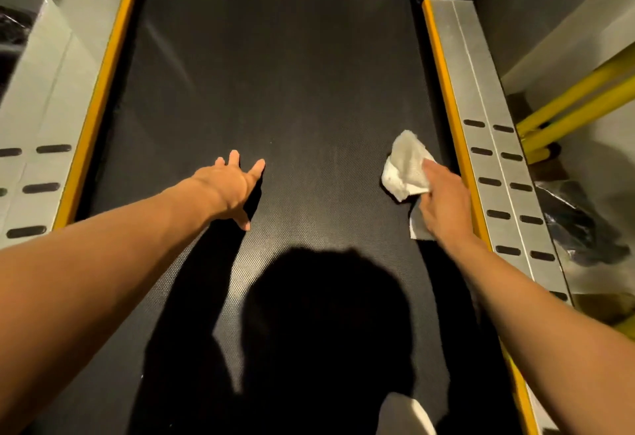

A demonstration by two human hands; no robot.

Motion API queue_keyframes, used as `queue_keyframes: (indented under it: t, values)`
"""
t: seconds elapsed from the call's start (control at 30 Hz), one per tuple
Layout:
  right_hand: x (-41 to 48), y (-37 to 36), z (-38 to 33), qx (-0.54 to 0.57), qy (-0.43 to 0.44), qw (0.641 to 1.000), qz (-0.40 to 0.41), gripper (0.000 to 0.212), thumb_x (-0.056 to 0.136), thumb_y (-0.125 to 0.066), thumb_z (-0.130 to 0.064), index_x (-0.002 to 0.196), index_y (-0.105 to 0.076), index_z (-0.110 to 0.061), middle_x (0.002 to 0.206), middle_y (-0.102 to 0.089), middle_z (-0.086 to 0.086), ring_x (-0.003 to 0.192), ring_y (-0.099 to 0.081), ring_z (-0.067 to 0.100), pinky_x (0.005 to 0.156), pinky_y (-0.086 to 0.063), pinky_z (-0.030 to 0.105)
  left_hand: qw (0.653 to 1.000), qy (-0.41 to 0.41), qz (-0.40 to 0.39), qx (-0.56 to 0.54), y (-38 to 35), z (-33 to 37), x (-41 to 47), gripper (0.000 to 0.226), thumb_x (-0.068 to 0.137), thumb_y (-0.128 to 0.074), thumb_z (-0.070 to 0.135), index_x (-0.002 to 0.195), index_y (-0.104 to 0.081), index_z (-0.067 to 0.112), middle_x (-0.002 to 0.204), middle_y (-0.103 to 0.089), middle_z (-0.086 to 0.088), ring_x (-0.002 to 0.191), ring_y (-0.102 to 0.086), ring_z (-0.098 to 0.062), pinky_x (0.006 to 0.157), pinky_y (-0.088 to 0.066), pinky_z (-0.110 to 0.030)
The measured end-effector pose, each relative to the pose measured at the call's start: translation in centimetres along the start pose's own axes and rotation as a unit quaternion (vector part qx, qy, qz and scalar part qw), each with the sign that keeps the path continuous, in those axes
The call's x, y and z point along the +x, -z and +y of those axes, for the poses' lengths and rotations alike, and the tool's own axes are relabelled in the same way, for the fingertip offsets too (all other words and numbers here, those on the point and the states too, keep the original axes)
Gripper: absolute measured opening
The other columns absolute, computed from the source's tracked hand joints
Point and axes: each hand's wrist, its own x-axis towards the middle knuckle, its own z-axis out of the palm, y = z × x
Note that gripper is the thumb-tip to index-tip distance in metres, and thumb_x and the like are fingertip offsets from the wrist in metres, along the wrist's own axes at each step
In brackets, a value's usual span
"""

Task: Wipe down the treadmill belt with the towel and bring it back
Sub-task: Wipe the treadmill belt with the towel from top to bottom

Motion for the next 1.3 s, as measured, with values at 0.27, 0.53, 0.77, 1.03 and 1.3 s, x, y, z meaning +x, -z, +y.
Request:
queue_keyframes:
  t: [0.27,0.53,0.77,1.03,1.3]
  values:
    - [-6.6,-1.4,-2.9,0.013,0.119,0.991,-0.067,0.034,0.083,-0.05,-0.013,0.105,-0.068,-0.032,0.117,-0.063,-0.009,0.109,-0.053,0.011,0.09,-0.037,0.018,1.0,-0.008,0.0,-0.026,-0.1,-0.3,-0.1,0.125,0.071,-0.079,0.046,0.152,0.015,0.029,0.159,0.011,-0.02,0.147,-0.004,-0.04,0.113,-0.029,-0.053]
    - [-8.3,-2.0,-4.3,0.127,-0.024,0.986,-0.11,0.024,0.082,-0.06,-0.02,0.103,-0.07,-0.015,0.103,-0.065,0.017,0.103,-0.06,0.031,0.083,-0.05,0.042,1.0,-0.001,-0.013,-0.028,0.2,-0.2,-0.6,0.123,0.074,-0.078,0.045,0.151,0.017,0.03,0.159,0.015,-0.017,0.147,-0.002,-0.038,0.115,-0.025,-0.052]
    - [-2.9,0.5,-2.9,0.079,-0.108,0.991,0.02,0.043,0.077,-0.04,-0.018,0.111,-0.061,-0.002,0.111,-0.058,0.018,0.105,-0.054,0.029,0.089,-0.037,0.025,0.999,-0.02,-0.021,-0.013,0.5,-0.7,-1.3,0.119,0.076,-0.079,0.036,0.152,0.013,0.03,0.159,0.015,-0.016,0.148,-0.005,-0.034,0.117,-0.024,-0.046]
    - [-10.0,-0.9,-9.7,0.068,0.286,0.944,-0.149,0.027,0.088,-0.054,-0.014,0.109,-0.071,-0.011,0.106,-0.066,-0.017,0.101,-0.055,-0.007,0.089,-0.041,0.013,0.997,-0.034,0.028,-0.063,-1.0,-2.7,-1.9,0.101,0.08,-0.076,0.023,0.154,-0.008,0.03,0.161,0.007,-0.014,0.147,-0.013,-0.032,0.116,-0.026,-0.042]
    - [-8.5,-4.1,-9.6,0.064,0.11,0.978,-0.167,0.039,0.077,-0.061,0.003,0.107,-0.066,-0.02,0.108,-0.063,0.006,0.102,-0.057,0.026,0.086,-0.048,0.035,0.992,-0.027,0.075,-0.102,-2.3,-5.5,-2.7,0.087,0.081,-0.075,0.031,0.151,-0.024,0.032,0.16,0.006,-0.016,0.142,-0.03,-0.035,0.115,-0.03,-0.041]
